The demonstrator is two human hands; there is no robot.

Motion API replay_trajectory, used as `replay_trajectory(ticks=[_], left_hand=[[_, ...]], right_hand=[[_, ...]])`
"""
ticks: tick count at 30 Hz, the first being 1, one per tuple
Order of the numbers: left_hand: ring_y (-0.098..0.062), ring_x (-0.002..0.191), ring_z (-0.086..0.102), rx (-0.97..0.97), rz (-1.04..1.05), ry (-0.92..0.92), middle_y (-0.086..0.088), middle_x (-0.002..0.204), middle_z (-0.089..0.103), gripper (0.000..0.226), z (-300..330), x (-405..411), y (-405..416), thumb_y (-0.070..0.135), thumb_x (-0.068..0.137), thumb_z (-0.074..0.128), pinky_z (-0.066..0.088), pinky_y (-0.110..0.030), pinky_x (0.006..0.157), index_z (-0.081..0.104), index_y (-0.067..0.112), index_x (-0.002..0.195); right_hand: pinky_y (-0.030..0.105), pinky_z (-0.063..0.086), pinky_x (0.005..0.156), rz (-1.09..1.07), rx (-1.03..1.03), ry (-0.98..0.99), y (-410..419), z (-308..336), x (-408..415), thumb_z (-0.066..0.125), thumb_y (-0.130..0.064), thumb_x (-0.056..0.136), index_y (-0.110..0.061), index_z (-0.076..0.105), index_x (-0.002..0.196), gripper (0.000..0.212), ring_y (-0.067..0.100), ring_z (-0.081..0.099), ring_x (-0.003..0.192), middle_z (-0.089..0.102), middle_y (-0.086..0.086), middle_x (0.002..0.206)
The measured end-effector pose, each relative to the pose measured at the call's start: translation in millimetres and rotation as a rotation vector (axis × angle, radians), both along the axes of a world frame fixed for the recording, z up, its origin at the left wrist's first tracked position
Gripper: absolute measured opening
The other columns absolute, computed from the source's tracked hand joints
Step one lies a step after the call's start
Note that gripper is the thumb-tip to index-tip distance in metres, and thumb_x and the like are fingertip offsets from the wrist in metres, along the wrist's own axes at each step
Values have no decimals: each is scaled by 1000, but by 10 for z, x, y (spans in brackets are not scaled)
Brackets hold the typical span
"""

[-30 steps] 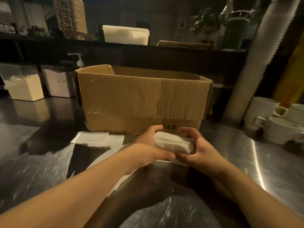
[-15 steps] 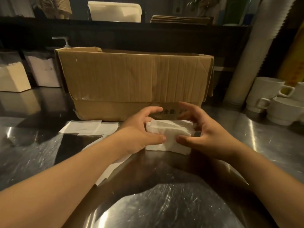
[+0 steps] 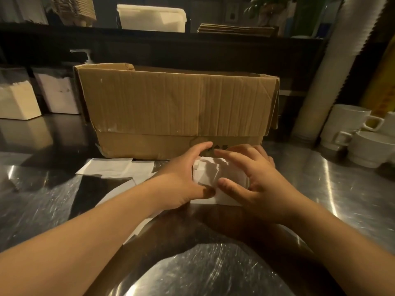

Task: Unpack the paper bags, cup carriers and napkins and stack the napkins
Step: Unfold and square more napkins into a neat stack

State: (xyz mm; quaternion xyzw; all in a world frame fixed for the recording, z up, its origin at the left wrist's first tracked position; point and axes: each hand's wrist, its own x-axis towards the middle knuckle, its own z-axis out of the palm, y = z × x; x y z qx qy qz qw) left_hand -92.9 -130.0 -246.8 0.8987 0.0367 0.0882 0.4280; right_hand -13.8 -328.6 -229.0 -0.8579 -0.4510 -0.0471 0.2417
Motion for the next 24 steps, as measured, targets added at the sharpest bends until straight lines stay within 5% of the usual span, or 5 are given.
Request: replay_trajectory(ticks=[6,15,19,24], left_hand=[[-16,138,49,20,-20,-75,7,149,53,106,-38,16,14,23,79,90,46,-41,112,21,70,146],[-2,107,65,48,-61,-122,22,123,65,100,-76,14,24,24,75,92,56,-36,99,33,62,147],[-7,109,63,56,-59,-91,23,126,61,95,-70,5,15,30,76,91,58,-43,97,34,63,144],[-12,115,62,54,-75,-85,16,133,59,97,-74,8,19,36,75,91,56,-45,99,32,63,146]], right_hand=[[50,35,105,37,238,-157,106,-127,-26,73,-39,90,-40,68,116,26,9,32,109,41,-20,106],[42,46,89,57,438,-89,144,-188,23,77,-26,88,-34,71,97,13,14,48,101,52,-19,99],[26,48,80,53,510,117,110,-142,10,72,-24,89,-33,69,92,10,12,57,102,60,-16,101],[33,45,84,51,406,80,107,-130,-4,65,-41,88,-46,64,90,5,11,48,102,53,-17,96]])
